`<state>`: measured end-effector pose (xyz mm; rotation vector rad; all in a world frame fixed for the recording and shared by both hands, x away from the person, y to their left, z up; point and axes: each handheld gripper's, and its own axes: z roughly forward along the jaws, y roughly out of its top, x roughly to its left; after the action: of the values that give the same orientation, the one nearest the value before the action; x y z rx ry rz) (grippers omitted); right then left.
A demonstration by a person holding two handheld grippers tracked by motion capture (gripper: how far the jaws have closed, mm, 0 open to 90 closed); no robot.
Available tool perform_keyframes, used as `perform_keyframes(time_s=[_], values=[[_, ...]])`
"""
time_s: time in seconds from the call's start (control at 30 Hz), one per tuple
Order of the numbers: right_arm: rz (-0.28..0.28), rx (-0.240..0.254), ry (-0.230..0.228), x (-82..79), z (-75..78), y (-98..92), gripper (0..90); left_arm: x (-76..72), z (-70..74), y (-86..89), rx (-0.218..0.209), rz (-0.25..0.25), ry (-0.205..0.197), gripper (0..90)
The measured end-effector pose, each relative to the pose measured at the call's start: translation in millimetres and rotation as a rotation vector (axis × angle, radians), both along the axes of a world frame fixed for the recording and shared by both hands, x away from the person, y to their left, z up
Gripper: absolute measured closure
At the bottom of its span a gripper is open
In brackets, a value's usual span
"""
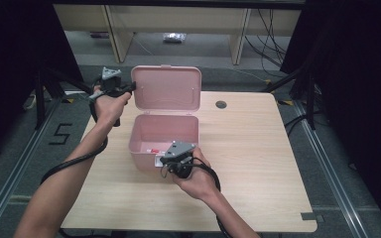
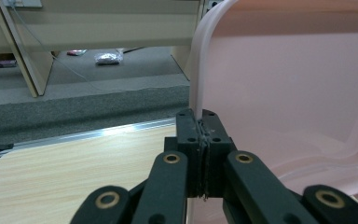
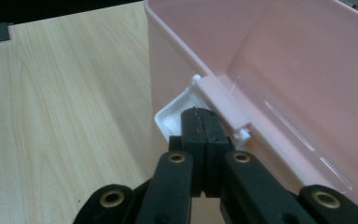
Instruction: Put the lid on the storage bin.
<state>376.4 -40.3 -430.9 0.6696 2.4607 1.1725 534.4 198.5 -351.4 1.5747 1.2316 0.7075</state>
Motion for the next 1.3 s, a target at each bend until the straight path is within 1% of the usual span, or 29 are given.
perform_keyframes(time_s=[0.03, 0.07, 0.1, 0.13, 0.17, 0.23, 0.3, 0.4, 0.43, 0.47, 0.57, 0.7, 0.73, 0.77, 0.83, 0.87, 0.9, 1.0, 1.03, 1.13, 1.2, 1.3], values=[[0.004, -0.005, 0.007, 0.1, 0.7, -0.4, 90.0, -0.6, 0.0, 0.1, 0.003, -0.001, -0.002, 88.1], [0.001, -0.001, 0.000, 0.5, 0.3, -0.2, 90.0, -1.2, -0.3, -0.1, 0.002, 0.000, -0.007, 88.1], [0.008, -0.005, -0.004, 1.2, 0.5, -0.4, 90.0, -2.3, -0.2, -0.2, 0.007, 0.001, -0.006, 88.1], [0.016, -0.011, -0.017, 2.1, 0.8, -0.9, 90.0, -2.9, -0.6, -0.4, 0.004, 0.001, -0.013, 88.1], [0.018, -0.014, -0.004, 1.7, 1.4, -1.2, 90.0, -3.7, -0.7, -0.3, 0.002, 0.001, -0.015, 88.1], [0.015, -0.014, -0.001, 1.5, 1.6, -1.1, 90.0, -5.3, -1.1, -0.3, 0.007, 0.000, -0.023, 88.1], [0.015, -0.010, -0.014, 2.0, 0.8, -0.8, 90.0, -6.9, -1.0, -0.3, 0.010, 0.000, -0.025, 88.1], [0.011, -0.004, -0.005, 1.5, 0.8, -0.4, 90.0, -8.4, -1.4, -1.0, 0.013, 0.004, -0.032, 88.1], [0.016, -0.011, 0.001, 1.7, 1.5, -0.9, 90.0, -8.8, -1.4, -1.1, 0.015, 0.005, -0.035, 88.1], [0.010, -0.003, -0.005, 1.6, 0.7, -0.3, 90.0, -9.2, -1.6, -0.9, 0.017, 0.004, -0.036, 88.1], [0.013, -0.005, -0.012, 1.8, 0.4, -0.5, 90.0, -10.9, -2.0, -1.0, 0.013, 0.005, -0.041, 88.1], [0.014, -0.007, -0.003, 1.7, 1.1, -0.6, 90.0, -12.9, -2.4, -0.8, 0.016, 0.004, -0.048, 88.1], [0.015, -0.008, -0.013, 1.9, 0.9, -0.6, 90.0, -13.5, -2.4, -0.9, 0.016, 0.004, -0.049, 88.1], [0.010, -0.003, -0.004, 1.2, 0.3, -0.1, 90.0, -13.8, -2.5, -0.9, 0.014, 0.005, -0.050, 88.1], [0.018, -0.012, -0.020, 2.3, 1.1, -0.7, 90.0, -14.5, -2.8, -0.9, 0.017, 0.005, -0.053, 88.1], [0.007, -0.003, 0.003, 0.9, 0.8, 0.0, 90.0, -14.7, -2.8, -1.1, 0.017, 0.006, -0.054, 88.1], [0.013, -0.013, -0.014, 1.7, 1.3, -0.5, 90.0, -15.1, -3.0, -1.3, 0.017, 0.007, -0.056, 88.1], [0.019, -0.018, -0.007, 2.0, 1.9, -1.0, 90.0, -16.3, -3.2, -1.3, 0.019, 0.006, -0.060, 88.1], [0.014, -0.005, 0.002, 1.4, 0.8, 0.2, 90.0, -16.6, -3.2, -1.3, 0.019, 0.006, -0.061, 88.1], [0.007, -0.002, 0.009, 1.3, 1.1, -0.1, 90.0, -18.0, -3.3, -1.1, 0.019, 0.005, -0.063, 88.1], [0.009, -0.004, 0.003, 1.7, 1.0, -0.3, 90.0, -18.8, -3.6, -1.0, 0.022, 0.004, -0.067, 88.1], [0.006, -0.002, 0.008, 1.3, 1.0, -0.2, 90.0, -20.6, -3.7, -0.9, 0.031, 0.003, -0.072, 88.1]])
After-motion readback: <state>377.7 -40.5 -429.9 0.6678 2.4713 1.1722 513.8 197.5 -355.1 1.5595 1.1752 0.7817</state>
